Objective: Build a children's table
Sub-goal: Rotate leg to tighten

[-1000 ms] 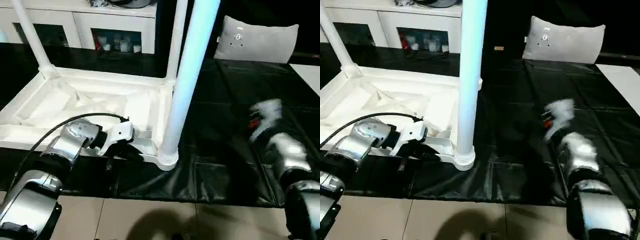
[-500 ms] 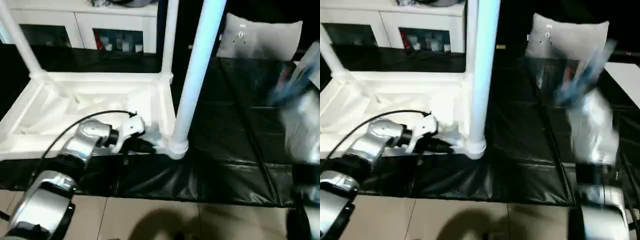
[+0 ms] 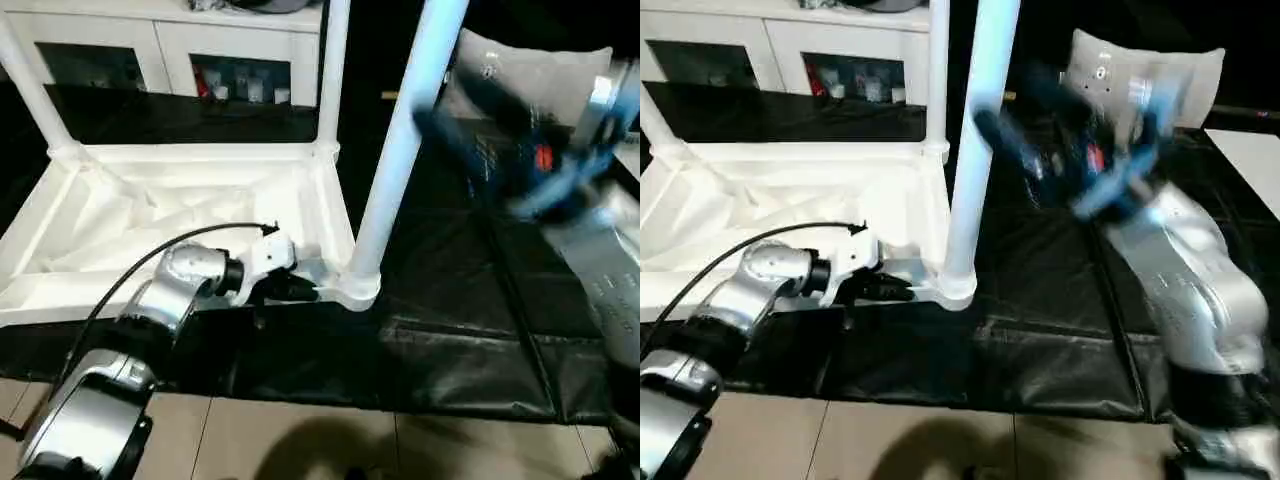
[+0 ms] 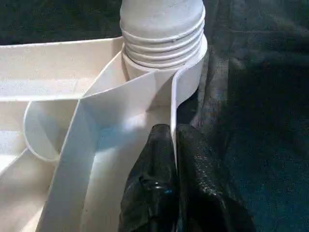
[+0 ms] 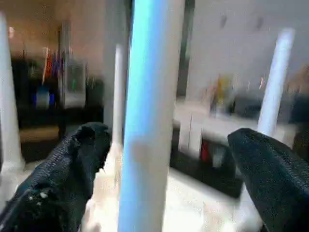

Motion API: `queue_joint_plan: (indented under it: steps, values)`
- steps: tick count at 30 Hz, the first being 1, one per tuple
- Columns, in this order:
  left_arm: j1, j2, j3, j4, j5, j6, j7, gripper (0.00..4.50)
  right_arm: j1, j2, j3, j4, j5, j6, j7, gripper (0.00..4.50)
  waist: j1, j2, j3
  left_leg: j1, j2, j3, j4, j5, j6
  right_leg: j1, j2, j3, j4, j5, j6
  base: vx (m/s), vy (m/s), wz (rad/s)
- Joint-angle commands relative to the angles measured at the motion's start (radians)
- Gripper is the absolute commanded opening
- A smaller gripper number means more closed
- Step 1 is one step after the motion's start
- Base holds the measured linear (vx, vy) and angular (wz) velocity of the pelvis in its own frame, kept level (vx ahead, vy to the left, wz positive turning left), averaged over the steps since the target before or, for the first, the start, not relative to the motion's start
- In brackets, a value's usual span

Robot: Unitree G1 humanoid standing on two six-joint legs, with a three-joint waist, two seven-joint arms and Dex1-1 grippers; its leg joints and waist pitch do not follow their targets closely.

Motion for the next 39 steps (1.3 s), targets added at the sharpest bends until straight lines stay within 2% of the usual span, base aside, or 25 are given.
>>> queue_joint_plan:
  steps: [1,3,4,6,7,8,10,11,12,16,18,24,31,33,34,39]
  values:
    - [0.030,0.009,0.005,-0.003,-0.014,0.002,-0.024,0.04,0.027,-0.034,0.007,0.011,-0.025,0.019,0.059,4.50,0.012,-0.003,-0.066,-0.029,-0.003,0.014,-0.068,-0.086,0.050,0.086,-0.051,0.038,-0.073,-0.274,-0.147,0.000,0.000,0.00]
    - [0.038,0.018,-0.008,-0.021,-0.007,-0.001,-0.049,0.04,0.077,-0.074,0.029,0.029,-0.056,0.029,0.125,4.50,0.013,-0.005,-0.065,-0.029,-0.002,0.014,-0.067,-0.087,0.057,0.086,-0.051,0.037,-0.075,-0.272,-0.152,0.000,0.000,0.00]
    - [0.038,0.018,-0.008,-0.021,-0.007,-0.001,-0.049,0.04,0.077,-0.074,0.029,0.029,-0.056,0.029,0.125,4.50,0.012,-0.005,-0.064,-0.028,-0.001,0.014,-0.067,-0.088,0.061,0.085,-0.051,0.037,-0.075,-0.276,-0.157,0.000,0.000,0.00]
    - [0.043,0.040,-0.047,-0.026,0.045,-0.029,-0.053,0.04,0.120,-0.127,0.122,0.075,-0.147,-0.007,0.192,4.50,0.012,-0.006,-0.063,-0.029,0.000,0.013,-0.067,-0.092,0.062,0.084,-0.050,0.034,-0.076,-0.287,-0.154,0.000,0.000,0.00]
    - [0.043,0.040,-0.047,-0.026,0.045,-0.029,-0.053,0.04,0.120,-0.127,0.122,0.075,-0.147,-0.007,0.192,4.50,0.010,-0.007,-0.063,-0.028,0.000,0.013,-0.067,-0.098,0.063,0.084,-0.051,0.035,-0.077,-0.303,-0.149,0.000,0.000,0.00]
    - [0.042,0.048,-0.062,-0.026,0.065,-0.038,-0.051,0.04,0.127,-0.135,0.165,0.105,-0.188,-0.036,0.211,4.50,0.010,-0.006,-0.063,-0.028,0.000,0.013,-0.067,-0.099,0.065,0.083,-0.052,0.034,-0.078,-0.308,-0.148,0.000,0.000,0.00]
    - [0.042,0.049,-0.064,-0.029,0.069,-0.037,-0.048,0.04,0.125,-0.133,0.176,0.118,-0.202,-0.046,0.216,4.50,0.009,-0.010,-0.063,-0.028,0.001,0.013,-0.066,-0.097,0.061,0.082,-0.053,0.034,-0.076,-0.317,-0.145,0.000,0.000,0.00]
    - [0.040,0.049,-0.062,-0.036,0.070,-0.028,-0.041,0.04,0.114,-0.120,0.193,0.150,-0.230,-0.063,0.224,4.50,0.009,-0.009,-0.065,-0.027,0.001,0.013,-0.066,-0.094,0.062,0.082,-0.053,0.034,-0.076,-0.311,-0.147,0.000,0.000,0.00]
    - [0.036,0.044,-0.056,-0.033,0.073,-0.013,-0.020,0.04,0.104,-0.111,0.208,0.169,-0.250,-0.068,0.232,4.50,0.008,-0.013,-0.065,-0.029,0.002,0.013,-0.066,-0.088,0.063,0.082,-0.053,0.034,-0.074,-0.294,-0.155,0.000,0.000,0.00]
    - [0.032,0.044,-0.050,-0.028,0.073,-0.003,-0.012,0.04,0.101,-0.114,0.249,0.192,-0.298,-0.095,0.275,4.50,0.010,-0.011,-0.064,-0.026,0.003,0.013,-0.065,-0.085,0.066,0.082,-0.053,0.034,-0.070,-0.276,-0.166,0.000,0.000,0.00]
    - [0.033,0.054,-0.055,-0.028,0.067,0.005,-0.041,0.45,0.092,-0.111,0.265,0.225,-0.322,-0.120,0.292,4.50,0.009,-0.013,-0.065,-0.027,0.003,0.013,-0.065,-0.085,0.066,0.083,-0.054,0.034,-0.070,-0.267,-0.170,0.000,0.000,0.00]
    - [0.028,0.060,-0.051,-0.018,0.076,0.004,-0.026,0.98,0.074,-0.097,0.270,0.281,-0.350,-0.152,0.311,4.50,0.009,-0.015,-0.064,-0.026,0.002,0.015,-0.063,-0.093,0.071,0.083,-0.053,0.034,-0.072,-0.288,-0.170,0.000,0.000,0.00]
    - [0.020,0.061,-0.051,-0.005,0.063,0.015,-0.065,0.98,0.076,-0.085,0.271,0.307,-0.369,-0.176,0.334,4.50,0.010,-0.013,-0.063,-0.024,0.001,0.014,-0.065,-0.110,0.067,0.080,-0.053,0.033,-0.078,-0.346,-0.147,0.000,0.000,0.00]
    - [0.018,0.060,-0.050,-0.002,0.060,0.016,-0.069,0.98,0.076,-0.084,0.271,0.309,-0.370,-0.178,0.336,4.50,0.010,-0.014,-0.064,-0.025,0.001,0.013,-0.065,-0.102,0.067,0.081,-0.052,0.033,-0.076,-0.330,-0.151,0.000,0.000,0.00]
    - [0.015,0.058,-0.049,0.005,0.059,0.016,-0.071,0.81,0.075,-0.081,0.271,0.314,-0.372,-0.181,0.340,4.50,0.011,-0.011,-0.064,-0.025,0.002,0.012,-0.065,-0.100,0.066,0.081,-0.052,0.032,-0.074,-0.320,-0.155,0.000,0.000,0.00]
    - [-0.011,0.044,-0.053,0.068,0.076,-0.002,-0.061,0.38,0.062,-0.070,0.274,0.340,-0.380,-0.191,0.356,4.50,0.010,-0.013,-0.065,-0.025,-0.001,0.013,-0.064,-0.097,0.071,0.083,-0.052,0.032,-0.073,-0.293,-0.170,0.000,0.000,0.00]
